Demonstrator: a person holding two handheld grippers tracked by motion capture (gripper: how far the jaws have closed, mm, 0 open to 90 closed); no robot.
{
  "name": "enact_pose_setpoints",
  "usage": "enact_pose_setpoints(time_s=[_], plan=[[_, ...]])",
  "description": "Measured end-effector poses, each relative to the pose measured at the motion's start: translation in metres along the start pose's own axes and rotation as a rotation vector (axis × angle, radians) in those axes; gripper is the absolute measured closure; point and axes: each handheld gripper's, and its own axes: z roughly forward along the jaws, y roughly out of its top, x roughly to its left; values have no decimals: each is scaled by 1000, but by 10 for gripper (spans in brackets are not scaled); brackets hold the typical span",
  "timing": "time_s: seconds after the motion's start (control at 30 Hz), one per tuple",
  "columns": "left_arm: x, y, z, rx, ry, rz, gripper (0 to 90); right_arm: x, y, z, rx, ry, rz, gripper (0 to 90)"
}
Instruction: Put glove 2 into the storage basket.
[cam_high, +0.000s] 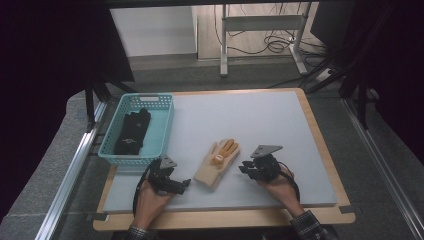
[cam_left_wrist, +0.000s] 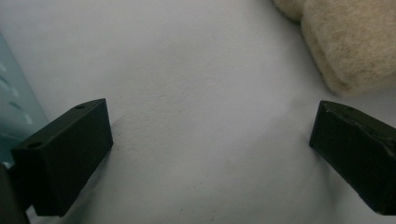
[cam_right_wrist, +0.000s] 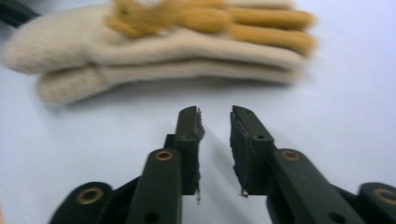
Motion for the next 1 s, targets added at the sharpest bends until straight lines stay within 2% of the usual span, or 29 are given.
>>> enact_pose_setpoints(time_s=[0.27,0.47,0.57,0.83,1.0], plan=[[0,0,0,-2,-1,-4,0,-28,-21,-21,-21,-111,73,456],[0,0,0,-2,-1,-5,0,-44,-36,-31,-28,-187,99,334],[0,0,0,0,-1,-11,0,-49,-44,-35,-32,-216,122,307],[0,0,0,0,-1,-14,0,-61,-57,-43,-19,-277,146,272],[0,0,0,0,-1,-13,0,-62,-59,-43,-5,-278,158,244]])
